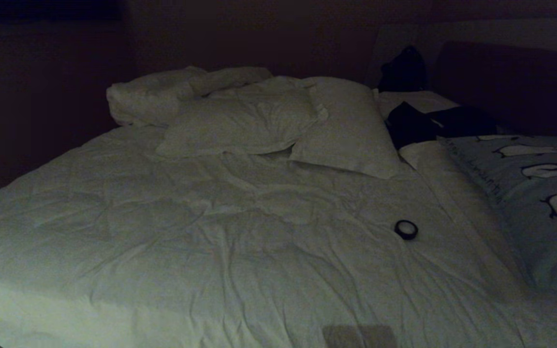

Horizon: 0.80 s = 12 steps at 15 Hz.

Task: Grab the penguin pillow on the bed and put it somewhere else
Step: Place the pillow at the bedside

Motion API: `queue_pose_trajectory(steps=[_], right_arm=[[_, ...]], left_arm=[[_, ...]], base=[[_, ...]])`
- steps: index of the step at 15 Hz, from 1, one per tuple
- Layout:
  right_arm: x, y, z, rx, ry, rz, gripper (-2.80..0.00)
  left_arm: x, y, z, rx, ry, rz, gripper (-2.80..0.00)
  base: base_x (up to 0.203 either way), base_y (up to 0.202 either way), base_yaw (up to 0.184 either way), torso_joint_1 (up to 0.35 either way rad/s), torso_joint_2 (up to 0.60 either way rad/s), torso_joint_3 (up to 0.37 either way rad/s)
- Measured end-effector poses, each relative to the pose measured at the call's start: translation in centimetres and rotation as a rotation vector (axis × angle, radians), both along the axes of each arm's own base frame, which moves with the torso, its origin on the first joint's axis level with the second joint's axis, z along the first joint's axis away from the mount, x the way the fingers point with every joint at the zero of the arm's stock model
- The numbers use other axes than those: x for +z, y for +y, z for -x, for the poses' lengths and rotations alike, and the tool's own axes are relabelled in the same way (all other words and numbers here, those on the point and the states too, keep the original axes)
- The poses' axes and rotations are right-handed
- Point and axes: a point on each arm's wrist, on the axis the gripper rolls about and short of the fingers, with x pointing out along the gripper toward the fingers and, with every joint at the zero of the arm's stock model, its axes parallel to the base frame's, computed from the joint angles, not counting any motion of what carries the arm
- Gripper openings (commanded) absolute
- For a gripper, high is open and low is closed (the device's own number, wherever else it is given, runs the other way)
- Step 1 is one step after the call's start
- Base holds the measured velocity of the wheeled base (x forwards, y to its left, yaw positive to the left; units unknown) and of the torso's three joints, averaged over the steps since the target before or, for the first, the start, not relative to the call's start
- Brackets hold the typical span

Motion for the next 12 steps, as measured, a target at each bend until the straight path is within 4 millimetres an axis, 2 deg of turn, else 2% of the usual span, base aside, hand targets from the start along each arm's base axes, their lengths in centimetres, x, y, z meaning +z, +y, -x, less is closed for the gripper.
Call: queue_pose_trajectory(steps=[6,11,12], right_arm=[[-1.8,-1.6,-0.8,0.136,-0.125,-0.111,0.0],[-2.0,-4.5,-1.7,0.179,-0.175,-0.133,0.0],[-2.1,-5.1,-1.9,0.18,-0.175,-0.133,-2.8]], left_arm=[[0.0,0.0,0.0,0.0,0.0,0.0,-2.8],[0.0,0.0,0.0,0.0,0.0,0.001,-2.8],[0.0,0.0,0.0,0.0,0.0,0.0,-2.8]], base=[[0.0,0.0,0.0,0.0,0.0,0.0],[0.0,0.0,0.0,0.0,0.0,0.0],[0.0,0.0,0.0,0.0,0.0,0.0]])
